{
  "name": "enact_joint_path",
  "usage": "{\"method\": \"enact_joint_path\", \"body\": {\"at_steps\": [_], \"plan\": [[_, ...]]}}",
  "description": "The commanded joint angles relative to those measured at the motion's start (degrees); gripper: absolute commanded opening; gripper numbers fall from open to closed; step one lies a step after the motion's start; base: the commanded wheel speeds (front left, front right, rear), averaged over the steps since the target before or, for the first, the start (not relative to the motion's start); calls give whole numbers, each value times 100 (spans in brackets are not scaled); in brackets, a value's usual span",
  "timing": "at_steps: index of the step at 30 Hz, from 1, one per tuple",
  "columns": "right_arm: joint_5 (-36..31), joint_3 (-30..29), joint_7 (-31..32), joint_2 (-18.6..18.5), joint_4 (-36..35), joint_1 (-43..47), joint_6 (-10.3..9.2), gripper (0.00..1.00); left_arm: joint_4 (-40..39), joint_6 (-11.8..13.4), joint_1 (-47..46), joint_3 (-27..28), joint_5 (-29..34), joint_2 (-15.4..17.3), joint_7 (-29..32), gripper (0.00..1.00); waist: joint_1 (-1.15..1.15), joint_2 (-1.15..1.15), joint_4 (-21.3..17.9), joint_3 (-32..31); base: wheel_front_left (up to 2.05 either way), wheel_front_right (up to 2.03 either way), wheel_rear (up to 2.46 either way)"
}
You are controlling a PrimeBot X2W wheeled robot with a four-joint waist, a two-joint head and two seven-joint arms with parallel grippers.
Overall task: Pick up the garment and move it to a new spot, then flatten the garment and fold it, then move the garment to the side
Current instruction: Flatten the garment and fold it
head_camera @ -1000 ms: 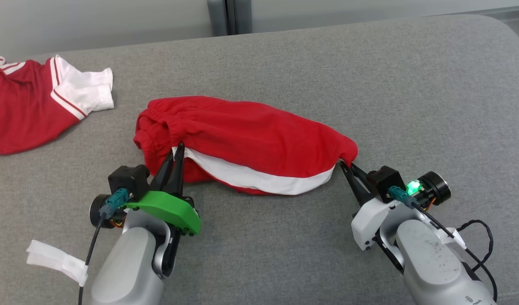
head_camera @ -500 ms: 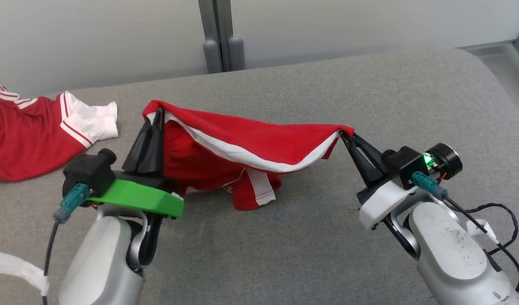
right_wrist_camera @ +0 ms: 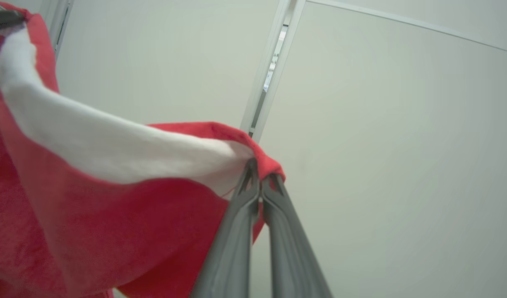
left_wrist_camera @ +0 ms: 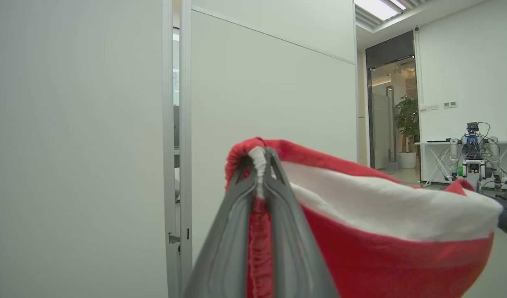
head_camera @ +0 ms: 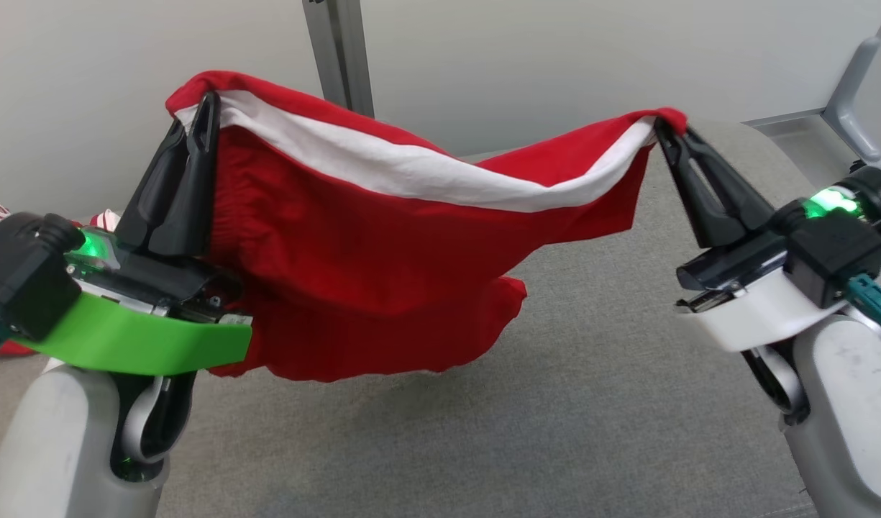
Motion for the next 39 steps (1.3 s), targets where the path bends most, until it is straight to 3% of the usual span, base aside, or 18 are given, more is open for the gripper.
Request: {"method": "enact_joint_path", "body": {"at_steps": [1, 7, 12, 16, 21, 29, 33, 39], "plan": [[-67, -90, 110, -16, -280, 110, -6, 0, -170, 46, -39, 12, -13, 86, 120, 0, 0, 0, -26, -5, 0, 0, 0], [-100, -362, 666, -28, -1348, 158, -6, 0, -679, 109, -362, -7, -26, 263, 641, 0, 0, 0, -79, 124, 0, 0, 0], [50, -461, 908, 30, -1268, -166, -6, 0, -456, 84, -782, -55, -201, 200, 871, 0, 0, 0, -123, 571, 0, 0, 0], [146, -401, 771, 0, -668, -825, -6, 0, 11, 18, -1399, -151, -210, 202, 996, 0, 0, 0, -162, 1150, 0, 0, 0], [-23, -337, 419, 42, 488, -2319, -6, 0, 851, -75, -2602, -312, -125, 154, 931, 0, 0, 0, -213, 1887, 0, 0, 0], [-600, -619, -294, 446, 2032, -4448, -6, 0, 2575, -139, -4544, -403, 117, -99, -108, 0, 0, 0, -297, 2598, 0, 0, 0], [-791, -660, -500, 647, 2578, -4522, -6, 0, 3316, -146, -4666, -581, -2, -264, -698, 0, 0, 0, -299, 2737, 0, 0, 0], [-727, -478, -645, 694, 2905, -3678, -7, 0, 3774, -149, -3846, -1136, -438, -313, -1044, 0, 0, 0, -250, 2771, 0, 0, 0]]}}
